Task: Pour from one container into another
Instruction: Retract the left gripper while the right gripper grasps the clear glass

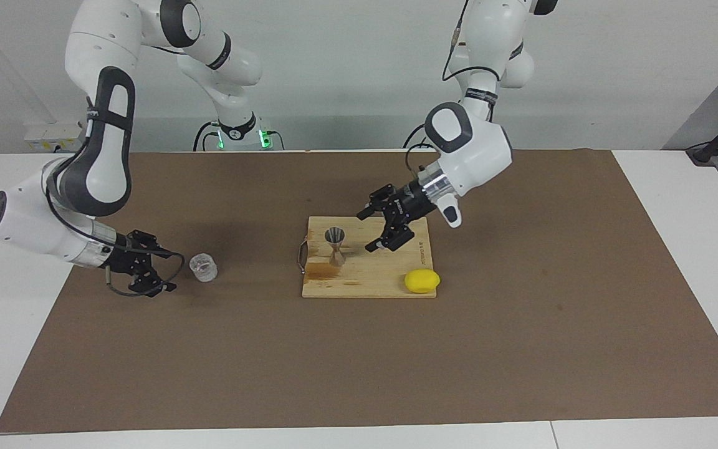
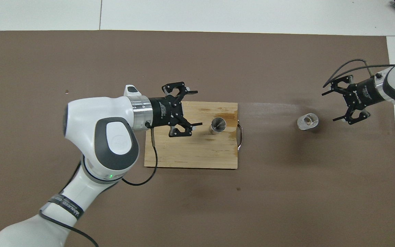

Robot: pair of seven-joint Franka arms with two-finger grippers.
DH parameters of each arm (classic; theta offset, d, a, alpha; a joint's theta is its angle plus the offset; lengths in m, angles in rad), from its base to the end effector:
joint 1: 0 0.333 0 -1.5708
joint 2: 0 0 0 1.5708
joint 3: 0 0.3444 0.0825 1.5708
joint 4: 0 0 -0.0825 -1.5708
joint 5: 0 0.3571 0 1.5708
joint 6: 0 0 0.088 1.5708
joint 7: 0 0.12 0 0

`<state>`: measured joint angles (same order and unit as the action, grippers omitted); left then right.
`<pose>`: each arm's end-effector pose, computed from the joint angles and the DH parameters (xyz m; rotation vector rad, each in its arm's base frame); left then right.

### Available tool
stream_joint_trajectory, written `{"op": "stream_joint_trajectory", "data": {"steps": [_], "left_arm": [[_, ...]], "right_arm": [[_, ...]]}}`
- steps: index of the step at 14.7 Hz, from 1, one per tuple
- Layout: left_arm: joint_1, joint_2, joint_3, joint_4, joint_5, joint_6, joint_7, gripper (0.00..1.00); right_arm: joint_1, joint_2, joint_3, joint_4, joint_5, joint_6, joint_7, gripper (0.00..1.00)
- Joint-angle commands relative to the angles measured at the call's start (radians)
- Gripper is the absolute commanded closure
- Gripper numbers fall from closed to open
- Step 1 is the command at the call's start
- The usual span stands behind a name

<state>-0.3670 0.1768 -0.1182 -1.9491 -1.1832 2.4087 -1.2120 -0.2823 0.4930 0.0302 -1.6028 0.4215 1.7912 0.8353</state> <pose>0.5362 -0.2941 0.4576 1.6280 1.6039 -0.6453 0.6276 -0.1230 0.3570 -2.2575 1.6224 0.5751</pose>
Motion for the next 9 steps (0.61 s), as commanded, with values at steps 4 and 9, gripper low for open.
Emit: {"op": "stream_joint_trajectory", "data": {"steps": [4,9], "left_arm": [[0.293,-0.043,-0.006,0.08,0.354,-0.305,-0.004,0.0],[0.405,-0.037,-0.005,0.2,0.673,-0.413,0.005,0.0]], "right_arm": [[-0.012,0.048,0.011,-0.049,0.111,0.024,-0.03,0.01],[-0.011,0.006,0.011,-0.18,0.158,0.083,-0.099,0.01]]}}
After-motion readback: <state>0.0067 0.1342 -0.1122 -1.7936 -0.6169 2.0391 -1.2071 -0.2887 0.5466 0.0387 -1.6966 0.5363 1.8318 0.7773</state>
